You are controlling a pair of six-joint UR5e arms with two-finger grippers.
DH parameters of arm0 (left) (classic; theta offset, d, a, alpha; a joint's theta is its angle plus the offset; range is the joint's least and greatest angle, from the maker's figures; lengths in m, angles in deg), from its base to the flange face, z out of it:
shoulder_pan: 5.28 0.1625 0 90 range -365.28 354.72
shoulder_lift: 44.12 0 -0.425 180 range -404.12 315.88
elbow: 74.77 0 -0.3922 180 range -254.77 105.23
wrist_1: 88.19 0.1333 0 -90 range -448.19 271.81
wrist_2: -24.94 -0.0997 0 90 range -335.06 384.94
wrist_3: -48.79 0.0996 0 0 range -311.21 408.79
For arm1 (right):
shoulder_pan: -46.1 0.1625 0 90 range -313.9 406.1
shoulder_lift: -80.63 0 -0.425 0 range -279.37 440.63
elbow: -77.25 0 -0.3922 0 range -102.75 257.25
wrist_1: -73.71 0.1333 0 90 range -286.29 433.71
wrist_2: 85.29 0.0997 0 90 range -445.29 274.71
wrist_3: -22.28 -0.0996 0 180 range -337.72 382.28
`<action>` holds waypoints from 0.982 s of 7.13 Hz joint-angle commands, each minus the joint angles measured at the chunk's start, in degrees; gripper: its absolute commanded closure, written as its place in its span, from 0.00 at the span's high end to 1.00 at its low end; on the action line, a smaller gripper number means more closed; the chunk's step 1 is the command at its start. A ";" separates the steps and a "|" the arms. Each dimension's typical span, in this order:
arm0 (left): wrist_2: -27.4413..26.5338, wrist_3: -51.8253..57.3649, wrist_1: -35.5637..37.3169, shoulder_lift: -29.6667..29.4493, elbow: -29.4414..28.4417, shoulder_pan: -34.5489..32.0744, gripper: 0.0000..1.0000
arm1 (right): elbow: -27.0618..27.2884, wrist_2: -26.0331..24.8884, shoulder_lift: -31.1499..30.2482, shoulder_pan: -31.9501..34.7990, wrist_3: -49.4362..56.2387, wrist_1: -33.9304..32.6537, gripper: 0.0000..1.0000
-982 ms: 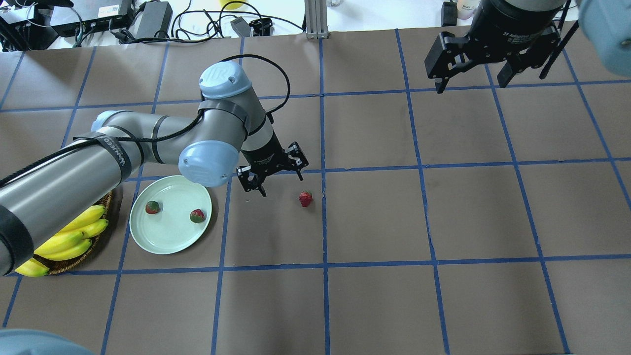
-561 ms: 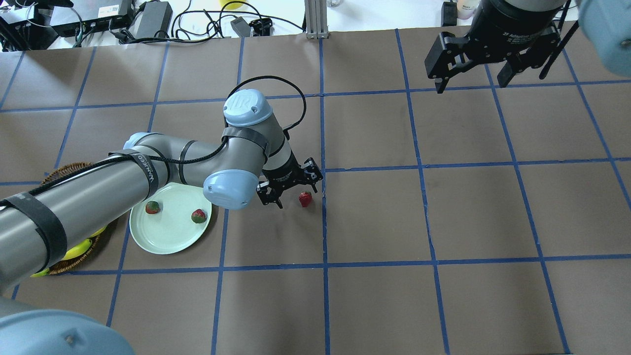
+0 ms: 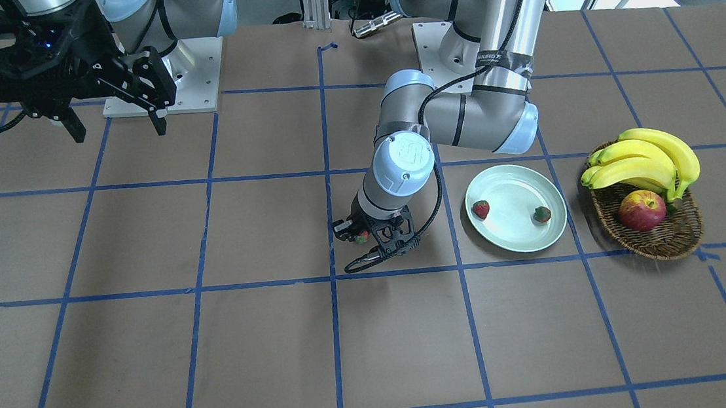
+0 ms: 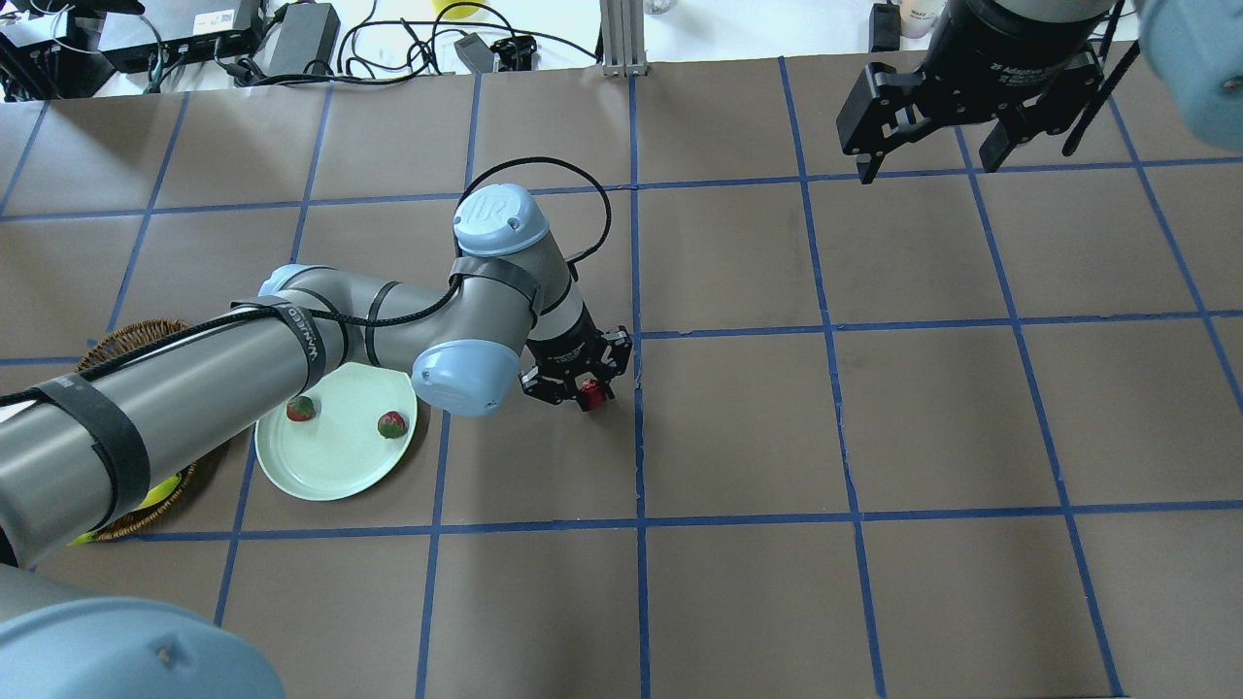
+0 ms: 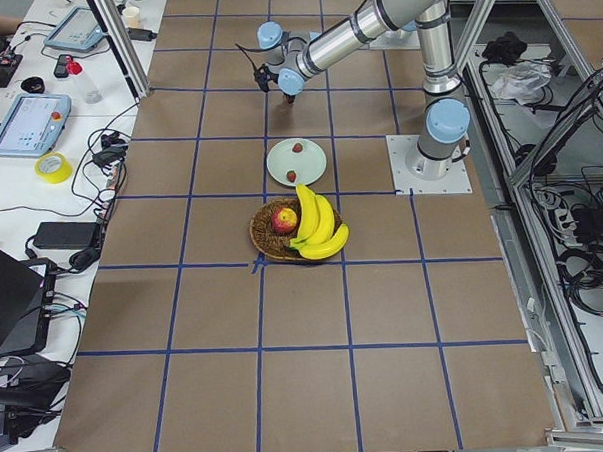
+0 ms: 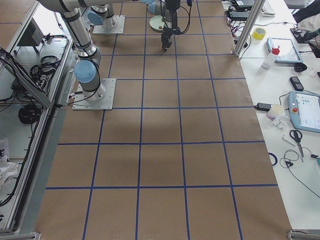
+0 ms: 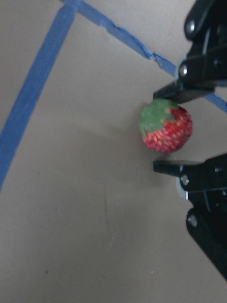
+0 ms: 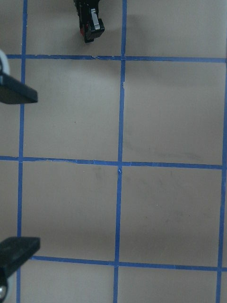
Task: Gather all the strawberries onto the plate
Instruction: 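Carry the last strawberry to the plate and open the left gripper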
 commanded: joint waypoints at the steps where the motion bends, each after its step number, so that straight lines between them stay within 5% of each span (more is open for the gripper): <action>1: -6.98 0.86 -2.94 1.45 -3.95 0.89 0.00 | 0.00 0.00 0.00 0.00 0.00 0.00 1.00; 3: -12.79 11.17 -11.98 2.51 -8.18 5.27 0.00 | 0.00 0.00 0.00 0.00 0.00 0.00 1.00; 6: -14.57 17.78 -18.15 4.09 -7.67 12.92 0.00 | 0.00 0.00 0.00 0.00 0.00 0.00 1.00; 7: -21.02 21.48 -20.87 4.10 -7.23 14.42 0.00 | 0.00 0.00 0.00 0.00 0.00 0.00 1.00</action>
